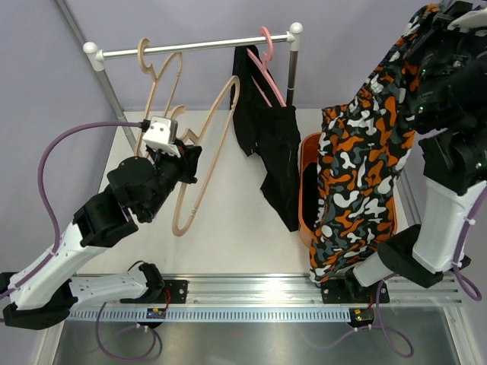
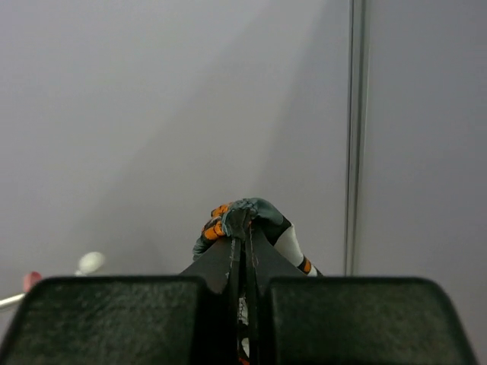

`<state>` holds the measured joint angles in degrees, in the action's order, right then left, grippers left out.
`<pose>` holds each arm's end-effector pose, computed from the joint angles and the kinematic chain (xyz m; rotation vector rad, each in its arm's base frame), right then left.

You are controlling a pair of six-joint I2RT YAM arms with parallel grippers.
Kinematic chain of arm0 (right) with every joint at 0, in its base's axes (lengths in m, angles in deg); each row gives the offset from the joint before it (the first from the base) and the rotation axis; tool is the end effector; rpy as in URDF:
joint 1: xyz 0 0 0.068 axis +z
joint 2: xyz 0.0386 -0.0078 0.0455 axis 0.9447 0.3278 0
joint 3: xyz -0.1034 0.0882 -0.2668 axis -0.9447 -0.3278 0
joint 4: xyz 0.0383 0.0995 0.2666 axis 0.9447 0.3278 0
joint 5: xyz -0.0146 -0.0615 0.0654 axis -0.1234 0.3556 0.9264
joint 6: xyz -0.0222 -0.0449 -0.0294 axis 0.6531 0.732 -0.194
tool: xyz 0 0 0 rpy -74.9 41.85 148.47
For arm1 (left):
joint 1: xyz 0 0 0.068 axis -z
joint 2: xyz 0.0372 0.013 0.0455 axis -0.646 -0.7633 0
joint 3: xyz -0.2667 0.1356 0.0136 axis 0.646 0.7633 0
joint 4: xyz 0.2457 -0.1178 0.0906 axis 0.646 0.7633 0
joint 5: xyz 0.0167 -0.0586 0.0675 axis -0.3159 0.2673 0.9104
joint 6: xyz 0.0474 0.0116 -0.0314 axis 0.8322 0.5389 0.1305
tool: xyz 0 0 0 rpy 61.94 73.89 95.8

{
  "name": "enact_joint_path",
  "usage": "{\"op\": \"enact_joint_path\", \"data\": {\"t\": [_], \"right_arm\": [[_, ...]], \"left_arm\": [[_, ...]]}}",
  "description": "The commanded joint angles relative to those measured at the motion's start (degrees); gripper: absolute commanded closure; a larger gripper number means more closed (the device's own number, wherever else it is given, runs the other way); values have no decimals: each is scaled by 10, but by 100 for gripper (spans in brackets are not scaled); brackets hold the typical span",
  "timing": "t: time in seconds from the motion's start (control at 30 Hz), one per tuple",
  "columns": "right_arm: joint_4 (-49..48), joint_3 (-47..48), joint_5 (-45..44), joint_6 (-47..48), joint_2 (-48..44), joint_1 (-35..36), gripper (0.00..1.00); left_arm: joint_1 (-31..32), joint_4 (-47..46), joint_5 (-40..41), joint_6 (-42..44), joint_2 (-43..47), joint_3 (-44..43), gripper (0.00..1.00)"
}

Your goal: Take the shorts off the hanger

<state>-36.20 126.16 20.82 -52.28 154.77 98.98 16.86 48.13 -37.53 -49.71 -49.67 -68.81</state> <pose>0.1543 0.0533 0.7308 0.1970 1.1548 -0.1336 0.1116 -0.1296 0.5078 0.1931 1.6428 -0.4330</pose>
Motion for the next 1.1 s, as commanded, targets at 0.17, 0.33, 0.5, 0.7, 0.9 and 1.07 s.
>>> {"op": "enact_joint_path", "data": {"t": [0.17, 0.33, 0.5, 0.7, 0.9, 1.07], "right_arm": [[150, -46, 378, -382, 23, -259, 100], [122, -30, 601, -510, 47, -385, 100], [-80, -156, 627, -529, -51, -389, 100], [-224, -139, 490, -510, -97, -389, 100], [-271, -13, 440, -552, 27, -390, 100], [-342, -45, 429, -589, 55, -395, 100]], "left_arm": [[-12, 11, -29, 4, -10, -27, 100], [-16, 12, -31, 7, -8, -13, 100], [-17, 2, -37, 9, -1, 3, 100], [-20, 4, -46, 3, 1, 8, 100], [-19, 13, -55, -2, -1, 2, 100], [-19, 20, -49, -1, 0, 10, 100]]}}
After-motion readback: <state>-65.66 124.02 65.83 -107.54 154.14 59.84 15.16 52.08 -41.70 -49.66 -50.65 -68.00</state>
